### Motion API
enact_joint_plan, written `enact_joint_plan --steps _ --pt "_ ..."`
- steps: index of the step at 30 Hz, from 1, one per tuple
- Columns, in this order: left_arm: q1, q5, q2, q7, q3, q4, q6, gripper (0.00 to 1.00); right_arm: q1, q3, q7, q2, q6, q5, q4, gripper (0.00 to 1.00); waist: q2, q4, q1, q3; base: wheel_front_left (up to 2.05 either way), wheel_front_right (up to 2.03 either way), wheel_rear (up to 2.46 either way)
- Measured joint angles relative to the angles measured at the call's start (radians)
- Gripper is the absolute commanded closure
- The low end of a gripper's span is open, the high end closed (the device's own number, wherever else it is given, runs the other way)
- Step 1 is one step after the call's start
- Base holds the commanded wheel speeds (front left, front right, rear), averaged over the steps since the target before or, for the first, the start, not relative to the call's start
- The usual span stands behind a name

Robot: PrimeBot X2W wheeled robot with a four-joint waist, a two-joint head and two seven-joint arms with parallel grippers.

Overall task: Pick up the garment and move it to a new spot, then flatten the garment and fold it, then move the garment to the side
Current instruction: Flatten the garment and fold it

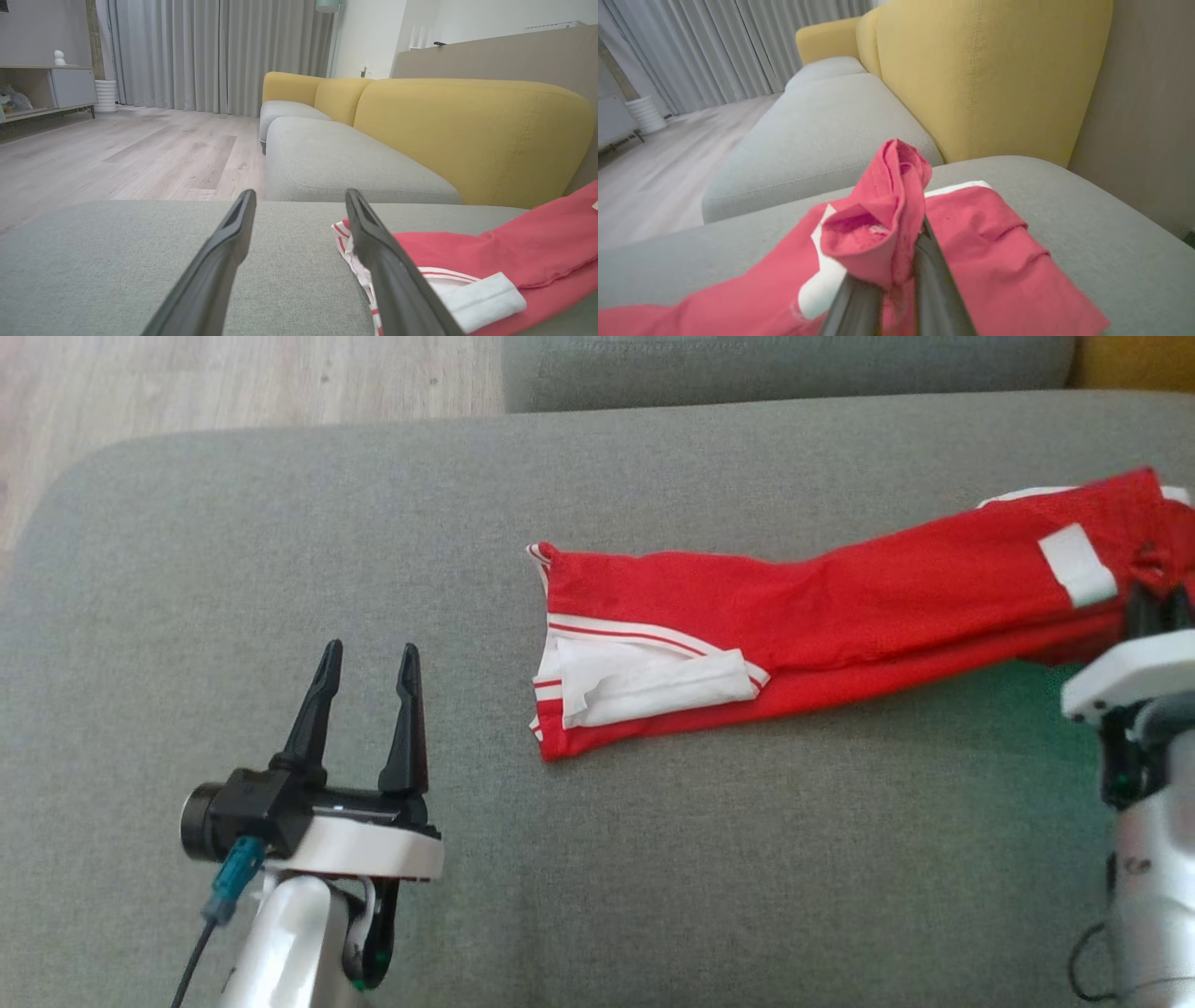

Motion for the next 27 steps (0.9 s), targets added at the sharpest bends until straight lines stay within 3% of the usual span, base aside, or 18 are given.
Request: enact_joint_plan --steps 8,11,14,18,27 --pt "0.022 0.000 0.000 0.000 0.000 -0.003 0.001 0.00 0.075 0.149 0.044 0.091 0.000 0.094 -0.143 1.00 0.0000 0.021 0.0000 -0.041 0.00 0.00 0.00" --pt "0.030 0.000 0.000 0.000 -0.002 -0.003 0.001 0.00 0.098 0.189 0.044 0.098 0.000 0.130 -0.173 1.00 0.0000 0.032 0.0000 -0.052 0.00 0.00 0.00" --pt "0.038 0.000 0.000 0.000 -0.003 -0.003 0.001 0.00 0.132 0.295 0.048 0.096 0.000 0.221 -0.204 1.00 0.0000 0.053 -0.0001 -0.064 0.00 0.00 0.00" --pt "0.038 0.000 0.000 0.000 -0.004 -0.003 0.002 0.00 0.153 0.419 0.033 0.100 0.000 0.304 -0.208 1.00 0.0000 0.077 0.0000 -0.071 0.00 0.00 0.00" --pt "0.038 -0.009 0.000 0.000 -0.025 -0.003 0.002 0.00 0.111 0.578 -0.001 0.098 0.000 0.381 -0.130 1.00 0.0000 0.131 0.0001 -0.057 0.00 0.00 0.00"
